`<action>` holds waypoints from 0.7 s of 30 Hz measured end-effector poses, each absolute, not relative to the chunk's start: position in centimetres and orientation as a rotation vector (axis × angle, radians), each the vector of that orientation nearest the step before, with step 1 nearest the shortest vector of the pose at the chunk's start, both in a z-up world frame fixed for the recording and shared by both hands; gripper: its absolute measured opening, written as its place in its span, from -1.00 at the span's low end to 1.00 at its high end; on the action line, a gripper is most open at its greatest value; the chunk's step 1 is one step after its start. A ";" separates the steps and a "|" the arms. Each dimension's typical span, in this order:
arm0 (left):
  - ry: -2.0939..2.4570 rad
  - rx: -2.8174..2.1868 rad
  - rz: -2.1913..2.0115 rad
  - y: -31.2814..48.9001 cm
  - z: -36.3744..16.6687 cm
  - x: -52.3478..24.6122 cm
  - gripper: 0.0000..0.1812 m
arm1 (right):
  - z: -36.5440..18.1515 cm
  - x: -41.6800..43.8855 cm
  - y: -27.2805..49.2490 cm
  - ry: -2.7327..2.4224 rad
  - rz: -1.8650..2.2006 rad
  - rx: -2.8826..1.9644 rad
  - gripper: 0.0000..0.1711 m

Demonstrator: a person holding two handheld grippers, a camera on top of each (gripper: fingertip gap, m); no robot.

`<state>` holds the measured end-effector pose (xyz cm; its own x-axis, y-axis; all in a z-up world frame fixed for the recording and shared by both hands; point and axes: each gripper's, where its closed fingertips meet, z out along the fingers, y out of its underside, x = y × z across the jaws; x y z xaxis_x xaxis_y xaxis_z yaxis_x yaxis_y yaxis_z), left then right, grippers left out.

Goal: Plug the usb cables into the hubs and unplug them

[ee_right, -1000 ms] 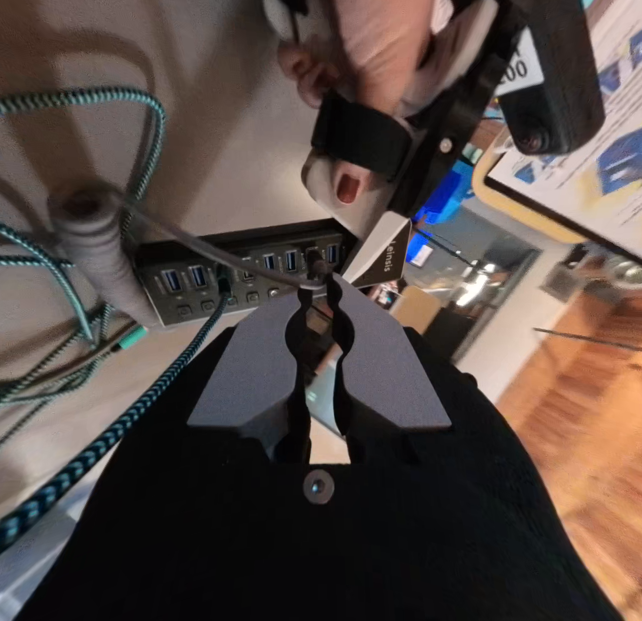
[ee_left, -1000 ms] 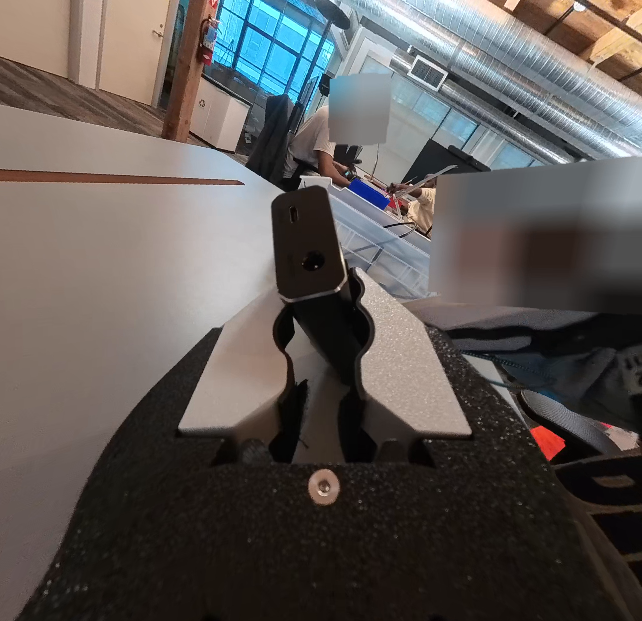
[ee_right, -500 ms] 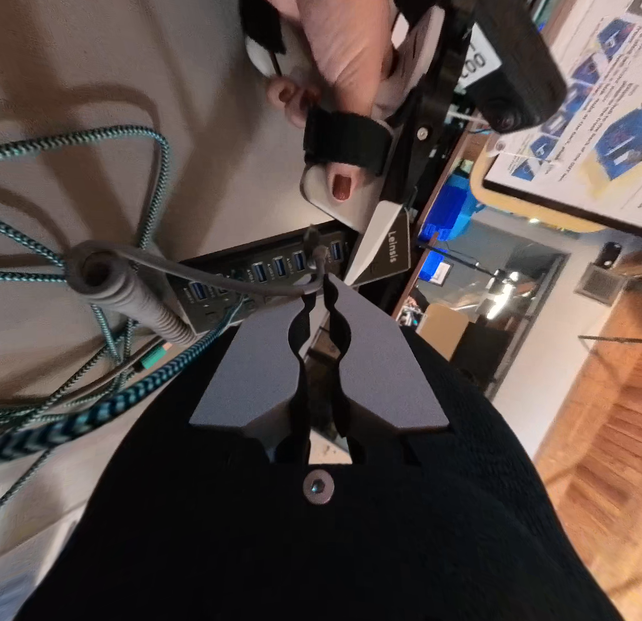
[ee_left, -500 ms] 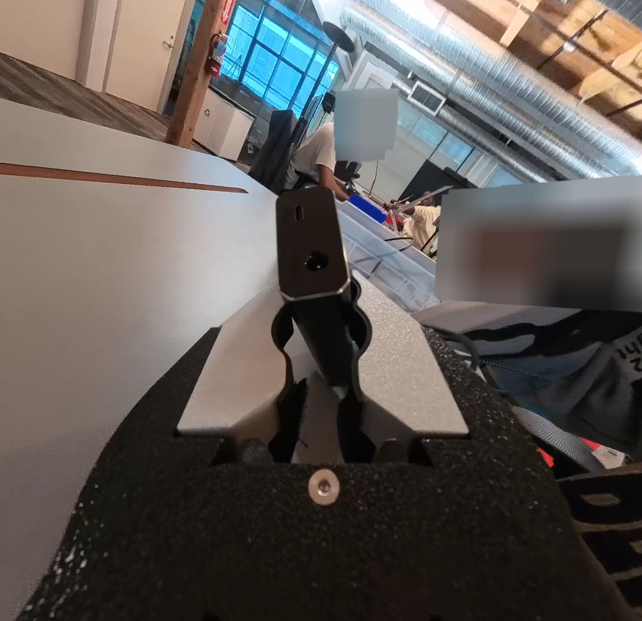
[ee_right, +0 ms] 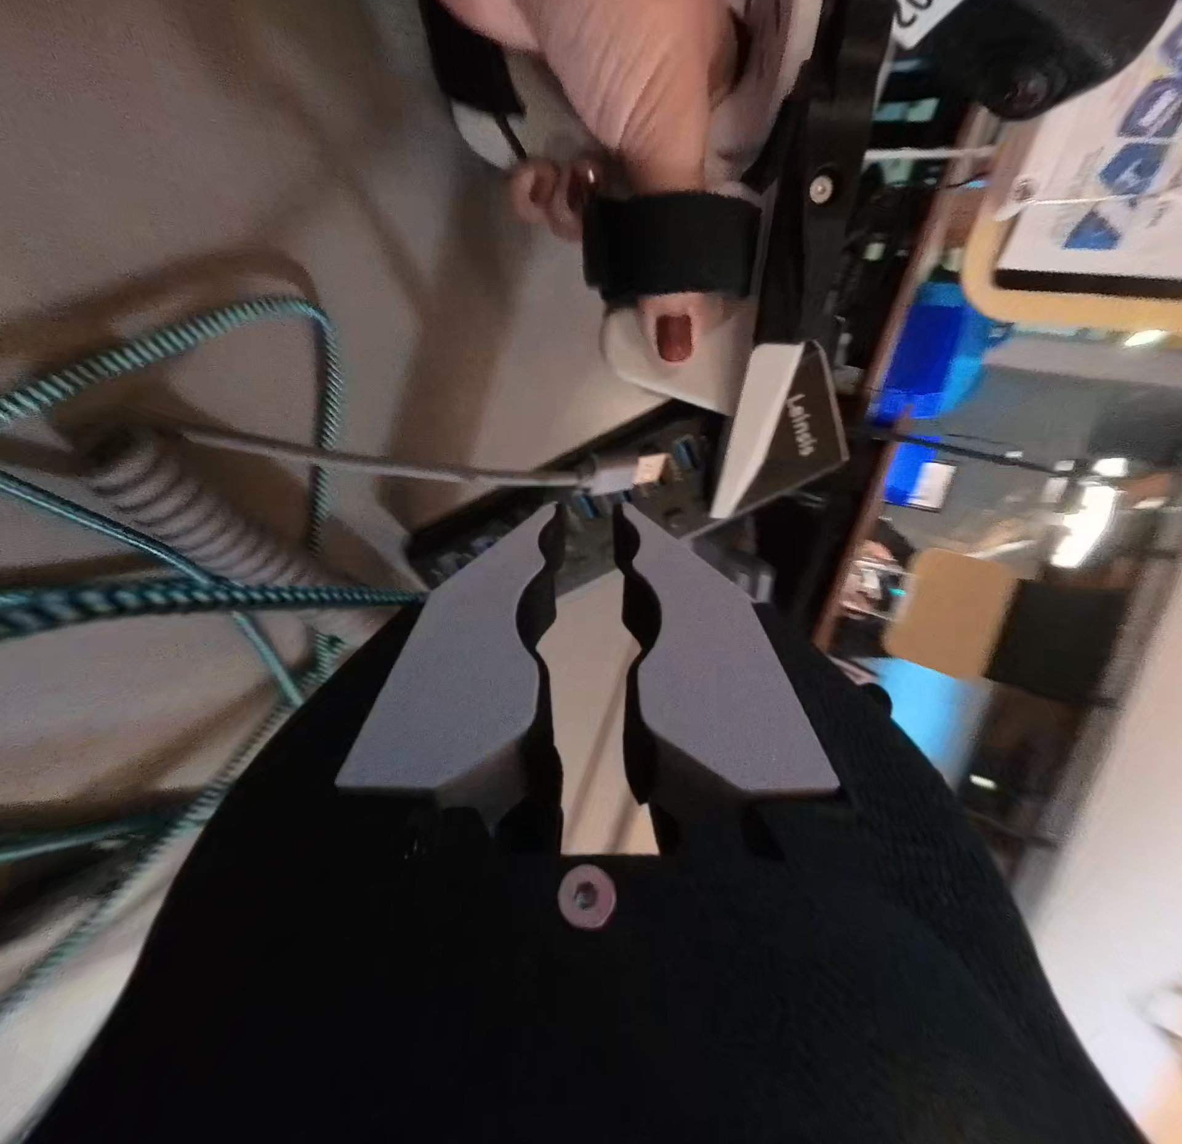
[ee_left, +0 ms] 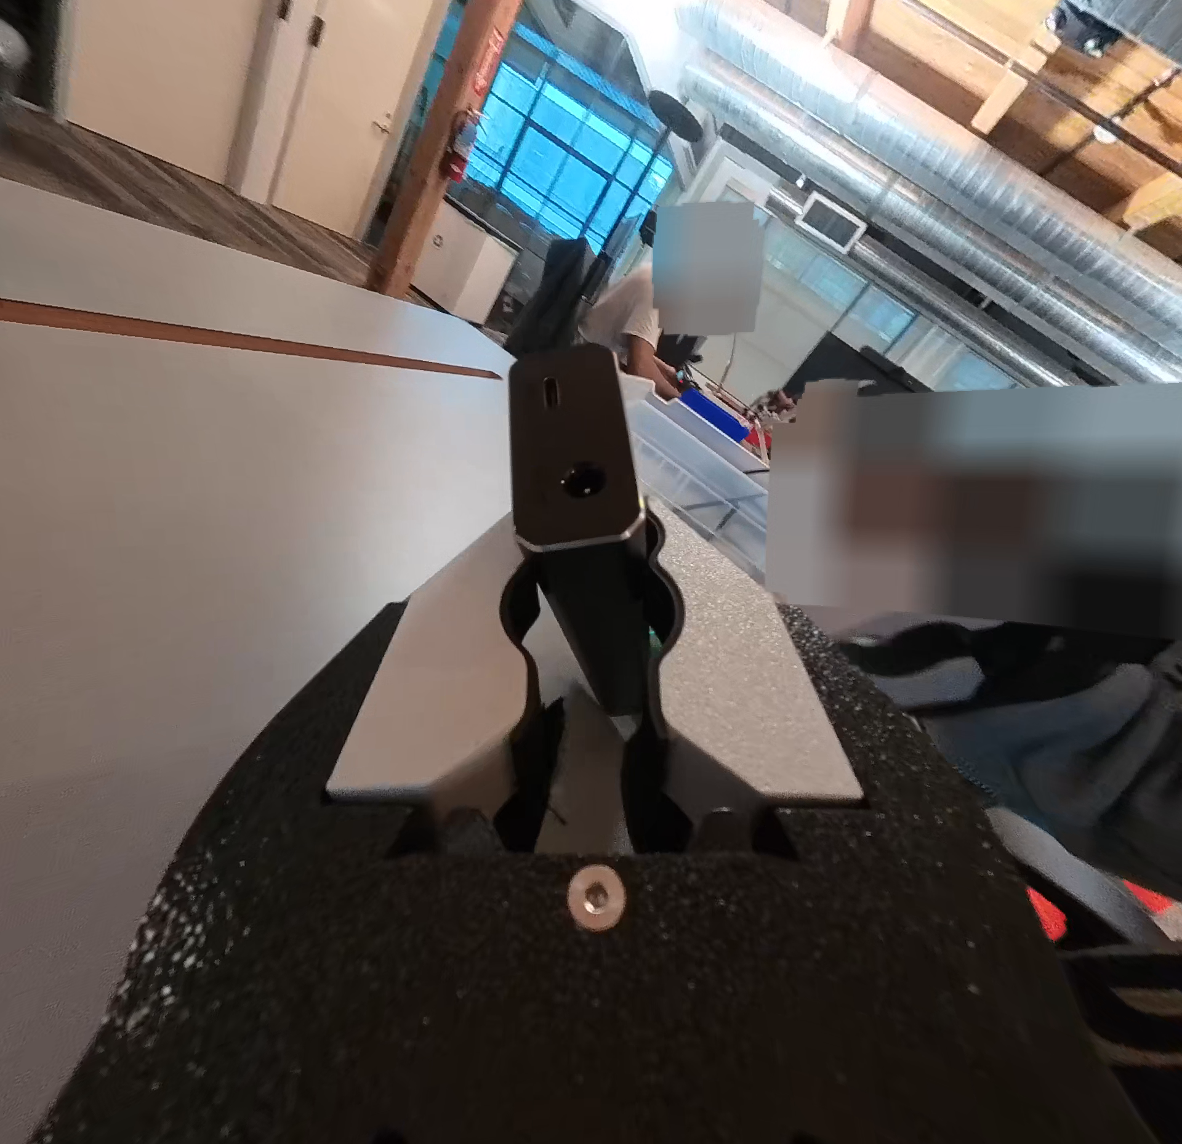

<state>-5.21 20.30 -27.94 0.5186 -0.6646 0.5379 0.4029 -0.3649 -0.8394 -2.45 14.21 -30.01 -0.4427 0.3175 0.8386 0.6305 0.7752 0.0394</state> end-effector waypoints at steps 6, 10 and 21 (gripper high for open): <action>0.181 -1.565 -1.110 20.6 -27.7 -6.0 -0.71 | -31.0 -2.2 11.9 -2.082 -0.247 -0.804 -0.82; 0.174 -1.568 -1.108 20.7 -27.8 -6.1 -0.71 | -30.8 -0.5 15.3 -2.041 -0.406 -0.892 -0.70; 0.172 -1.565 -1.123 20.7 -27.7 -6.1 -0.71 | -32.2 -1.9 13.4 -2.152 -0.590 -0.486 -0.66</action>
